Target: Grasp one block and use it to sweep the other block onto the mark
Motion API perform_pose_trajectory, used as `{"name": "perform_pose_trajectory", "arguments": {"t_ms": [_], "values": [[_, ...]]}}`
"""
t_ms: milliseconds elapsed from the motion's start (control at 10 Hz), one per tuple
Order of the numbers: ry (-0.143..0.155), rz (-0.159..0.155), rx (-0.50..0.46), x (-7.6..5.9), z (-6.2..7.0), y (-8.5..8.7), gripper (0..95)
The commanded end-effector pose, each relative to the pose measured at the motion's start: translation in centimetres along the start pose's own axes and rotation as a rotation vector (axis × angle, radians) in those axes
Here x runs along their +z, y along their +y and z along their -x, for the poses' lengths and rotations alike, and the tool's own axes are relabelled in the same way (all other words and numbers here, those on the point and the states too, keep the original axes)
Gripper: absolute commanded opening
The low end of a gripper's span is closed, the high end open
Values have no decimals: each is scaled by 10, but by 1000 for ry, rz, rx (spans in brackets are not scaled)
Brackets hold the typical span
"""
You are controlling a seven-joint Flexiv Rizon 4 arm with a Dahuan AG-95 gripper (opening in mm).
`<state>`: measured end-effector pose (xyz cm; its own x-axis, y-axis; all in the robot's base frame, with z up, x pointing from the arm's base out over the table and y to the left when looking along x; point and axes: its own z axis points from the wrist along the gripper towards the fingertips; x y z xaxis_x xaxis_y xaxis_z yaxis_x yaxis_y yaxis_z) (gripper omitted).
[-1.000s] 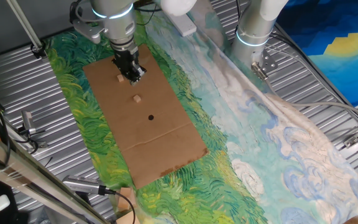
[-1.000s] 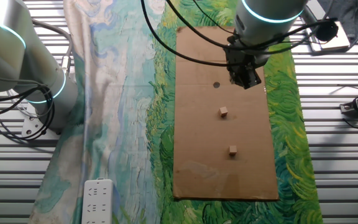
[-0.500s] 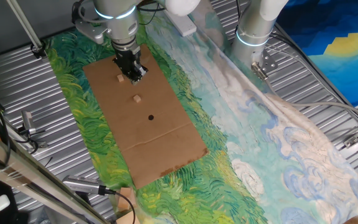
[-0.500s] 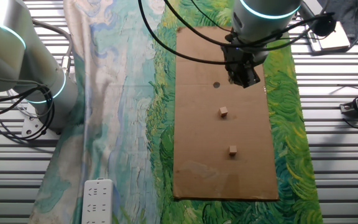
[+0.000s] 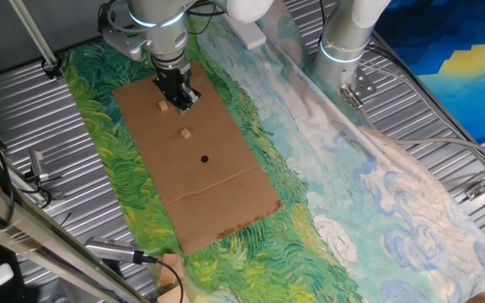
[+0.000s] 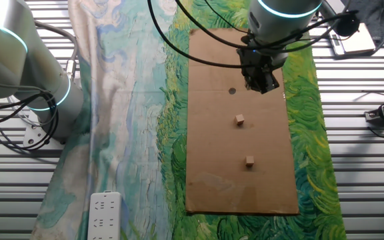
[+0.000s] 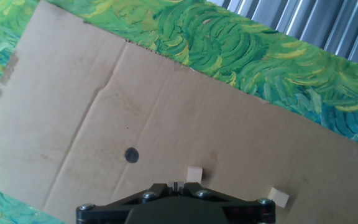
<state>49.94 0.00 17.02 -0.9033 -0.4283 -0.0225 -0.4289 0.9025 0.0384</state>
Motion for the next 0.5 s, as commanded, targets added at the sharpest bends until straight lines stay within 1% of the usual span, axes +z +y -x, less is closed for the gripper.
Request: {"name": "perform_pose_trajectory", "arguments": {"t_ms": [100,300,500], "values": [[2,3,-7,0,0,0,0],[5,6,-34,0,0,0,0],[2,18,-72,0,0,0,0]]}}
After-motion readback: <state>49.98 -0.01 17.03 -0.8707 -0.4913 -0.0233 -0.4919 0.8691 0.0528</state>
